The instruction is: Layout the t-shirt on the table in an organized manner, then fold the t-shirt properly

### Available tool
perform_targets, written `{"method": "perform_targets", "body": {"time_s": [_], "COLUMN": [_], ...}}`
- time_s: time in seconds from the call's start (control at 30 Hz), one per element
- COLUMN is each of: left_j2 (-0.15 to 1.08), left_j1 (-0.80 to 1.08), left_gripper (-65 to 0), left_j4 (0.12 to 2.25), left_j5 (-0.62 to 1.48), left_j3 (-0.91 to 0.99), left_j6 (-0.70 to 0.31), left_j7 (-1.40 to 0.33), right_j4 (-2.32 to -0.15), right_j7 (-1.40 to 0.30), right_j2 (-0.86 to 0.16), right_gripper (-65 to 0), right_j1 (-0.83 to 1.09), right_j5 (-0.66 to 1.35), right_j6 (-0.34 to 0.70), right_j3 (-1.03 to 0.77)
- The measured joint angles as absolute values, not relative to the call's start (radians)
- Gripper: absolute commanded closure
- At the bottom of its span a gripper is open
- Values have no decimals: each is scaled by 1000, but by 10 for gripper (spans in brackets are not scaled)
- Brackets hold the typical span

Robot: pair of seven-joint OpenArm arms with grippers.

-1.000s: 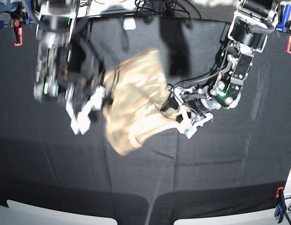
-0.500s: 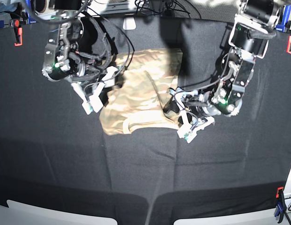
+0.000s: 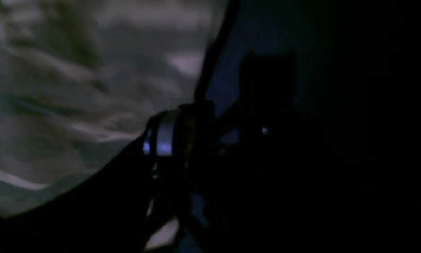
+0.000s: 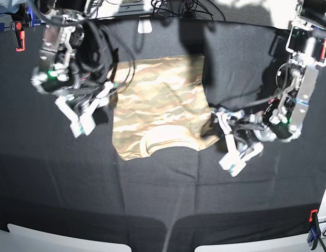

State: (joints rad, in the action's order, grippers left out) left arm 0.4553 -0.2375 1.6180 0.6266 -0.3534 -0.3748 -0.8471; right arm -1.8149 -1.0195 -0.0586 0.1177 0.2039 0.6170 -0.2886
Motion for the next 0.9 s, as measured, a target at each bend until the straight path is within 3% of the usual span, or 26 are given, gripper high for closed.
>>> {"method": "perform_targets", "body": {"time_s": [0.17, 0.5, 0.67, 0.9], "left_j2": [462, 446, 444, 444], "left_j1": [-115, 221, 402, 624], "left_gripper": [-348, -348, -347, -345], "left_j4": [1771, 1950, 2003, 2078], "left_j5": [629, 678, 745, 744], "left_j3": [-285, 125, 271, 380], "left_j6": [-366, -348, -477, -480], "left_j7": [-782, -781, -818, -817], "right_j4": [-1964, -2087, -2118, -2181], "right_j7": [-1018, -1004, -1045, -1047], "right_j2": [-63, -94, -94, -91], "right_gripper": [-261, -261, -261, -261], "right_j1": [195, 343, 421, 606], "right_j5": [237, 264, 364, 440], "right_j6": [640, 655, 659, 691], "right_j3": [-289, -376, -508, -662]}}
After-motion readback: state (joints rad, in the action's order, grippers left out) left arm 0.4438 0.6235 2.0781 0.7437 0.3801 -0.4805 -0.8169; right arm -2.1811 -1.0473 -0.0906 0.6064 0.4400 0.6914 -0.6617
